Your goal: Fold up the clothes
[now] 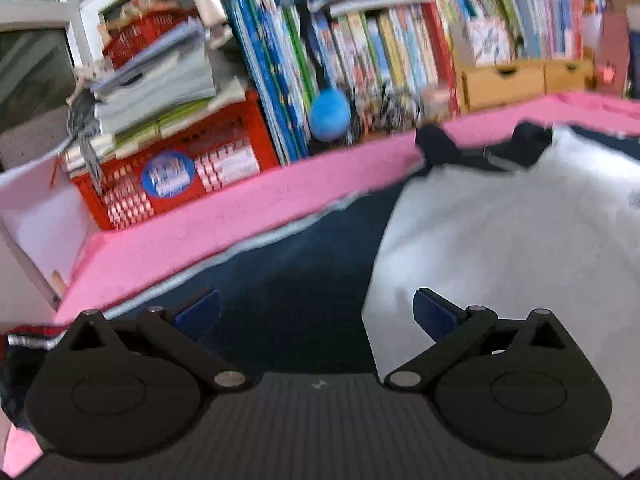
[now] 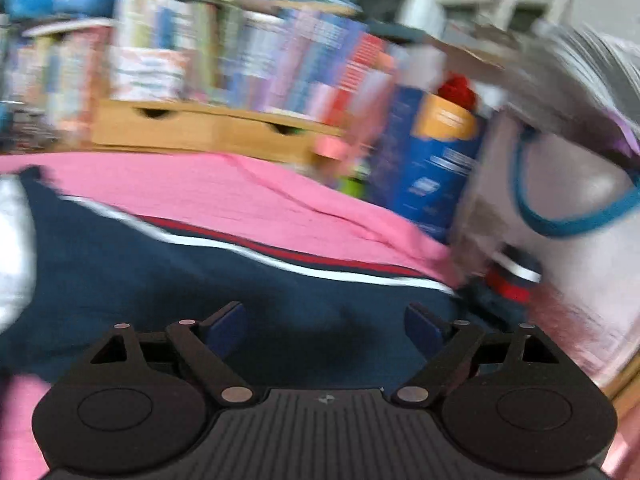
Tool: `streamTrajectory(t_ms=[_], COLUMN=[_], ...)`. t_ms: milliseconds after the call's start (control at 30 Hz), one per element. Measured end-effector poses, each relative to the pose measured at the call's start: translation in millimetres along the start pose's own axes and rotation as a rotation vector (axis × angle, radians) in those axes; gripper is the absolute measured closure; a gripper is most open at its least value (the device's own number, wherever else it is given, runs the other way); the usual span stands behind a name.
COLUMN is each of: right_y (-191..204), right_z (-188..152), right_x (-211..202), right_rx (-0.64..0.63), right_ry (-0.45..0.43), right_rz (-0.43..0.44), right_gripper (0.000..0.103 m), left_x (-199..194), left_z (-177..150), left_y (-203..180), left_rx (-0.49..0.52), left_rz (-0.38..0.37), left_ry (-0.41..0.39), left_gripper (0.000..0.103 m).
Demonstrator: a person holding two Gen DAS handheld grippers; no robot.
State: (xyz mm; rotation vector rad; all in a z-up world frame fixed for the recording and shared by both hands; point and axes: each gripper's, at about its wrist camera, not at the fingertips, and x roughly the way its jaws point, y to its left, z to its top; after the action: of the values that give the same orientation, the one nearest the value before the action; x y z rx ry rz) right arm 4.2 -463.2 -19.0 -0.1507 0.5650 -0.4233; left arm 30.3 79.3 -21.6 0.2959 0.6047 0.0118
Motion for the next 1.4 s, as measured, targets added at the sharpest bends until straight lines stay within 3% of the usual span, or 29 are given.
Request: streamTrajectory(t_ms=[133,233,300,367,400,433,533,600,667,767,800,933,967,1000,1067,1100,1133,1200,1267,1333,1400], right_y=[-55,-85,-88,-67,-52,-39,-1,33,73,140,160,224,239,248,253,255,257,259,263,273,285], right_z=[1,-6,-5,5,11,17,42,59,73,91,95,106,107,104,98,96,97,100,107,119,125], right_x=[51,89,88,74,64,53,21,12,11,23,28,60,66,70,74,74,66,52,44,50,70], right_rx=[0.108,0.127,0.143,0.037,-0.032,-0.074,-0.101,-0.089,-0.096,-0.111,-0.12,-0.193,-0.211,-0.221,-0.202,-0.198,-0.209,-0.233,-0.264,-0.266,-0.258], right_ry=[0.056,0.152,0.17,0.138,0.086,0.038,-0.081,-0.128,-0.143,-0.105,-0.084,0.039,0.069,0.092,0.101,0.096,0.068,0.009,-0.059,-0.083,-0.067], right_rz=[-0.105,-0.134,-0.129,-0.131,-0.115,-0.089,0.093,0.344,0.53,0.723,0.768,0.782,0.782,0.779,0.796,0.8,0.79,0.77,0.744,0.723,0.679], right_gripper=[0.027,0.035,0.036,0.032,0.023,0.015,0.013,0.007,0.002,0.001,0.0,0.0,0.002,0.021,0.047,0.07,0.078,0.083,0.084,0.085,0.094], left_x=[15,15,12,9,10,12,29,50,76,109,119,155,163,166,170,164,158,146,142,149,172], left_z=[-8,1,14,31,40,49,71,82,93,100,103,107,107,107,108,106,104,108,115,122,123], left_y=[-3,2,7,13,16,17,11,-1,-14,-34,-39,-56,-57,-55,-51,-53,-54,-61,-64,-57,-46], left_rx=[-0.029,-0.047,-0.027,-0.012,-0.011,-0.01,0.004,0.028,0.038,0.038,0.044,0.101,0.095,0.066,0.019,0.029,0.04,0.053,0.04,-0.011,-0.068], left_rz=[0.018,0.032,0.05,0.041,0.025,0.008,-0.068,-0.128,-0.198,-0.298,-0.318,-0.329,-0.345,-0.357,-0.378,-0.377,-0.377,-0.364,-0.273,-0.158,-0.18], left_ry=[0.059,0.076,0.045,0.001,-0.016,-0.031,-0.066,-0.08,-0.07,-0.034,-0.026,0.044,0.072,0.081,0.086,0.055,0.027,0.0,-0.054,-0.088,0.011], left_gripper=[0.0,0.0,0.0,0.0,0.0,0.0,0.0,0.0,0.0,0.0,0.0,0.0,0.0,0.0,0.001,0.017,0.049,0.071,0.101,0.102,0.102])
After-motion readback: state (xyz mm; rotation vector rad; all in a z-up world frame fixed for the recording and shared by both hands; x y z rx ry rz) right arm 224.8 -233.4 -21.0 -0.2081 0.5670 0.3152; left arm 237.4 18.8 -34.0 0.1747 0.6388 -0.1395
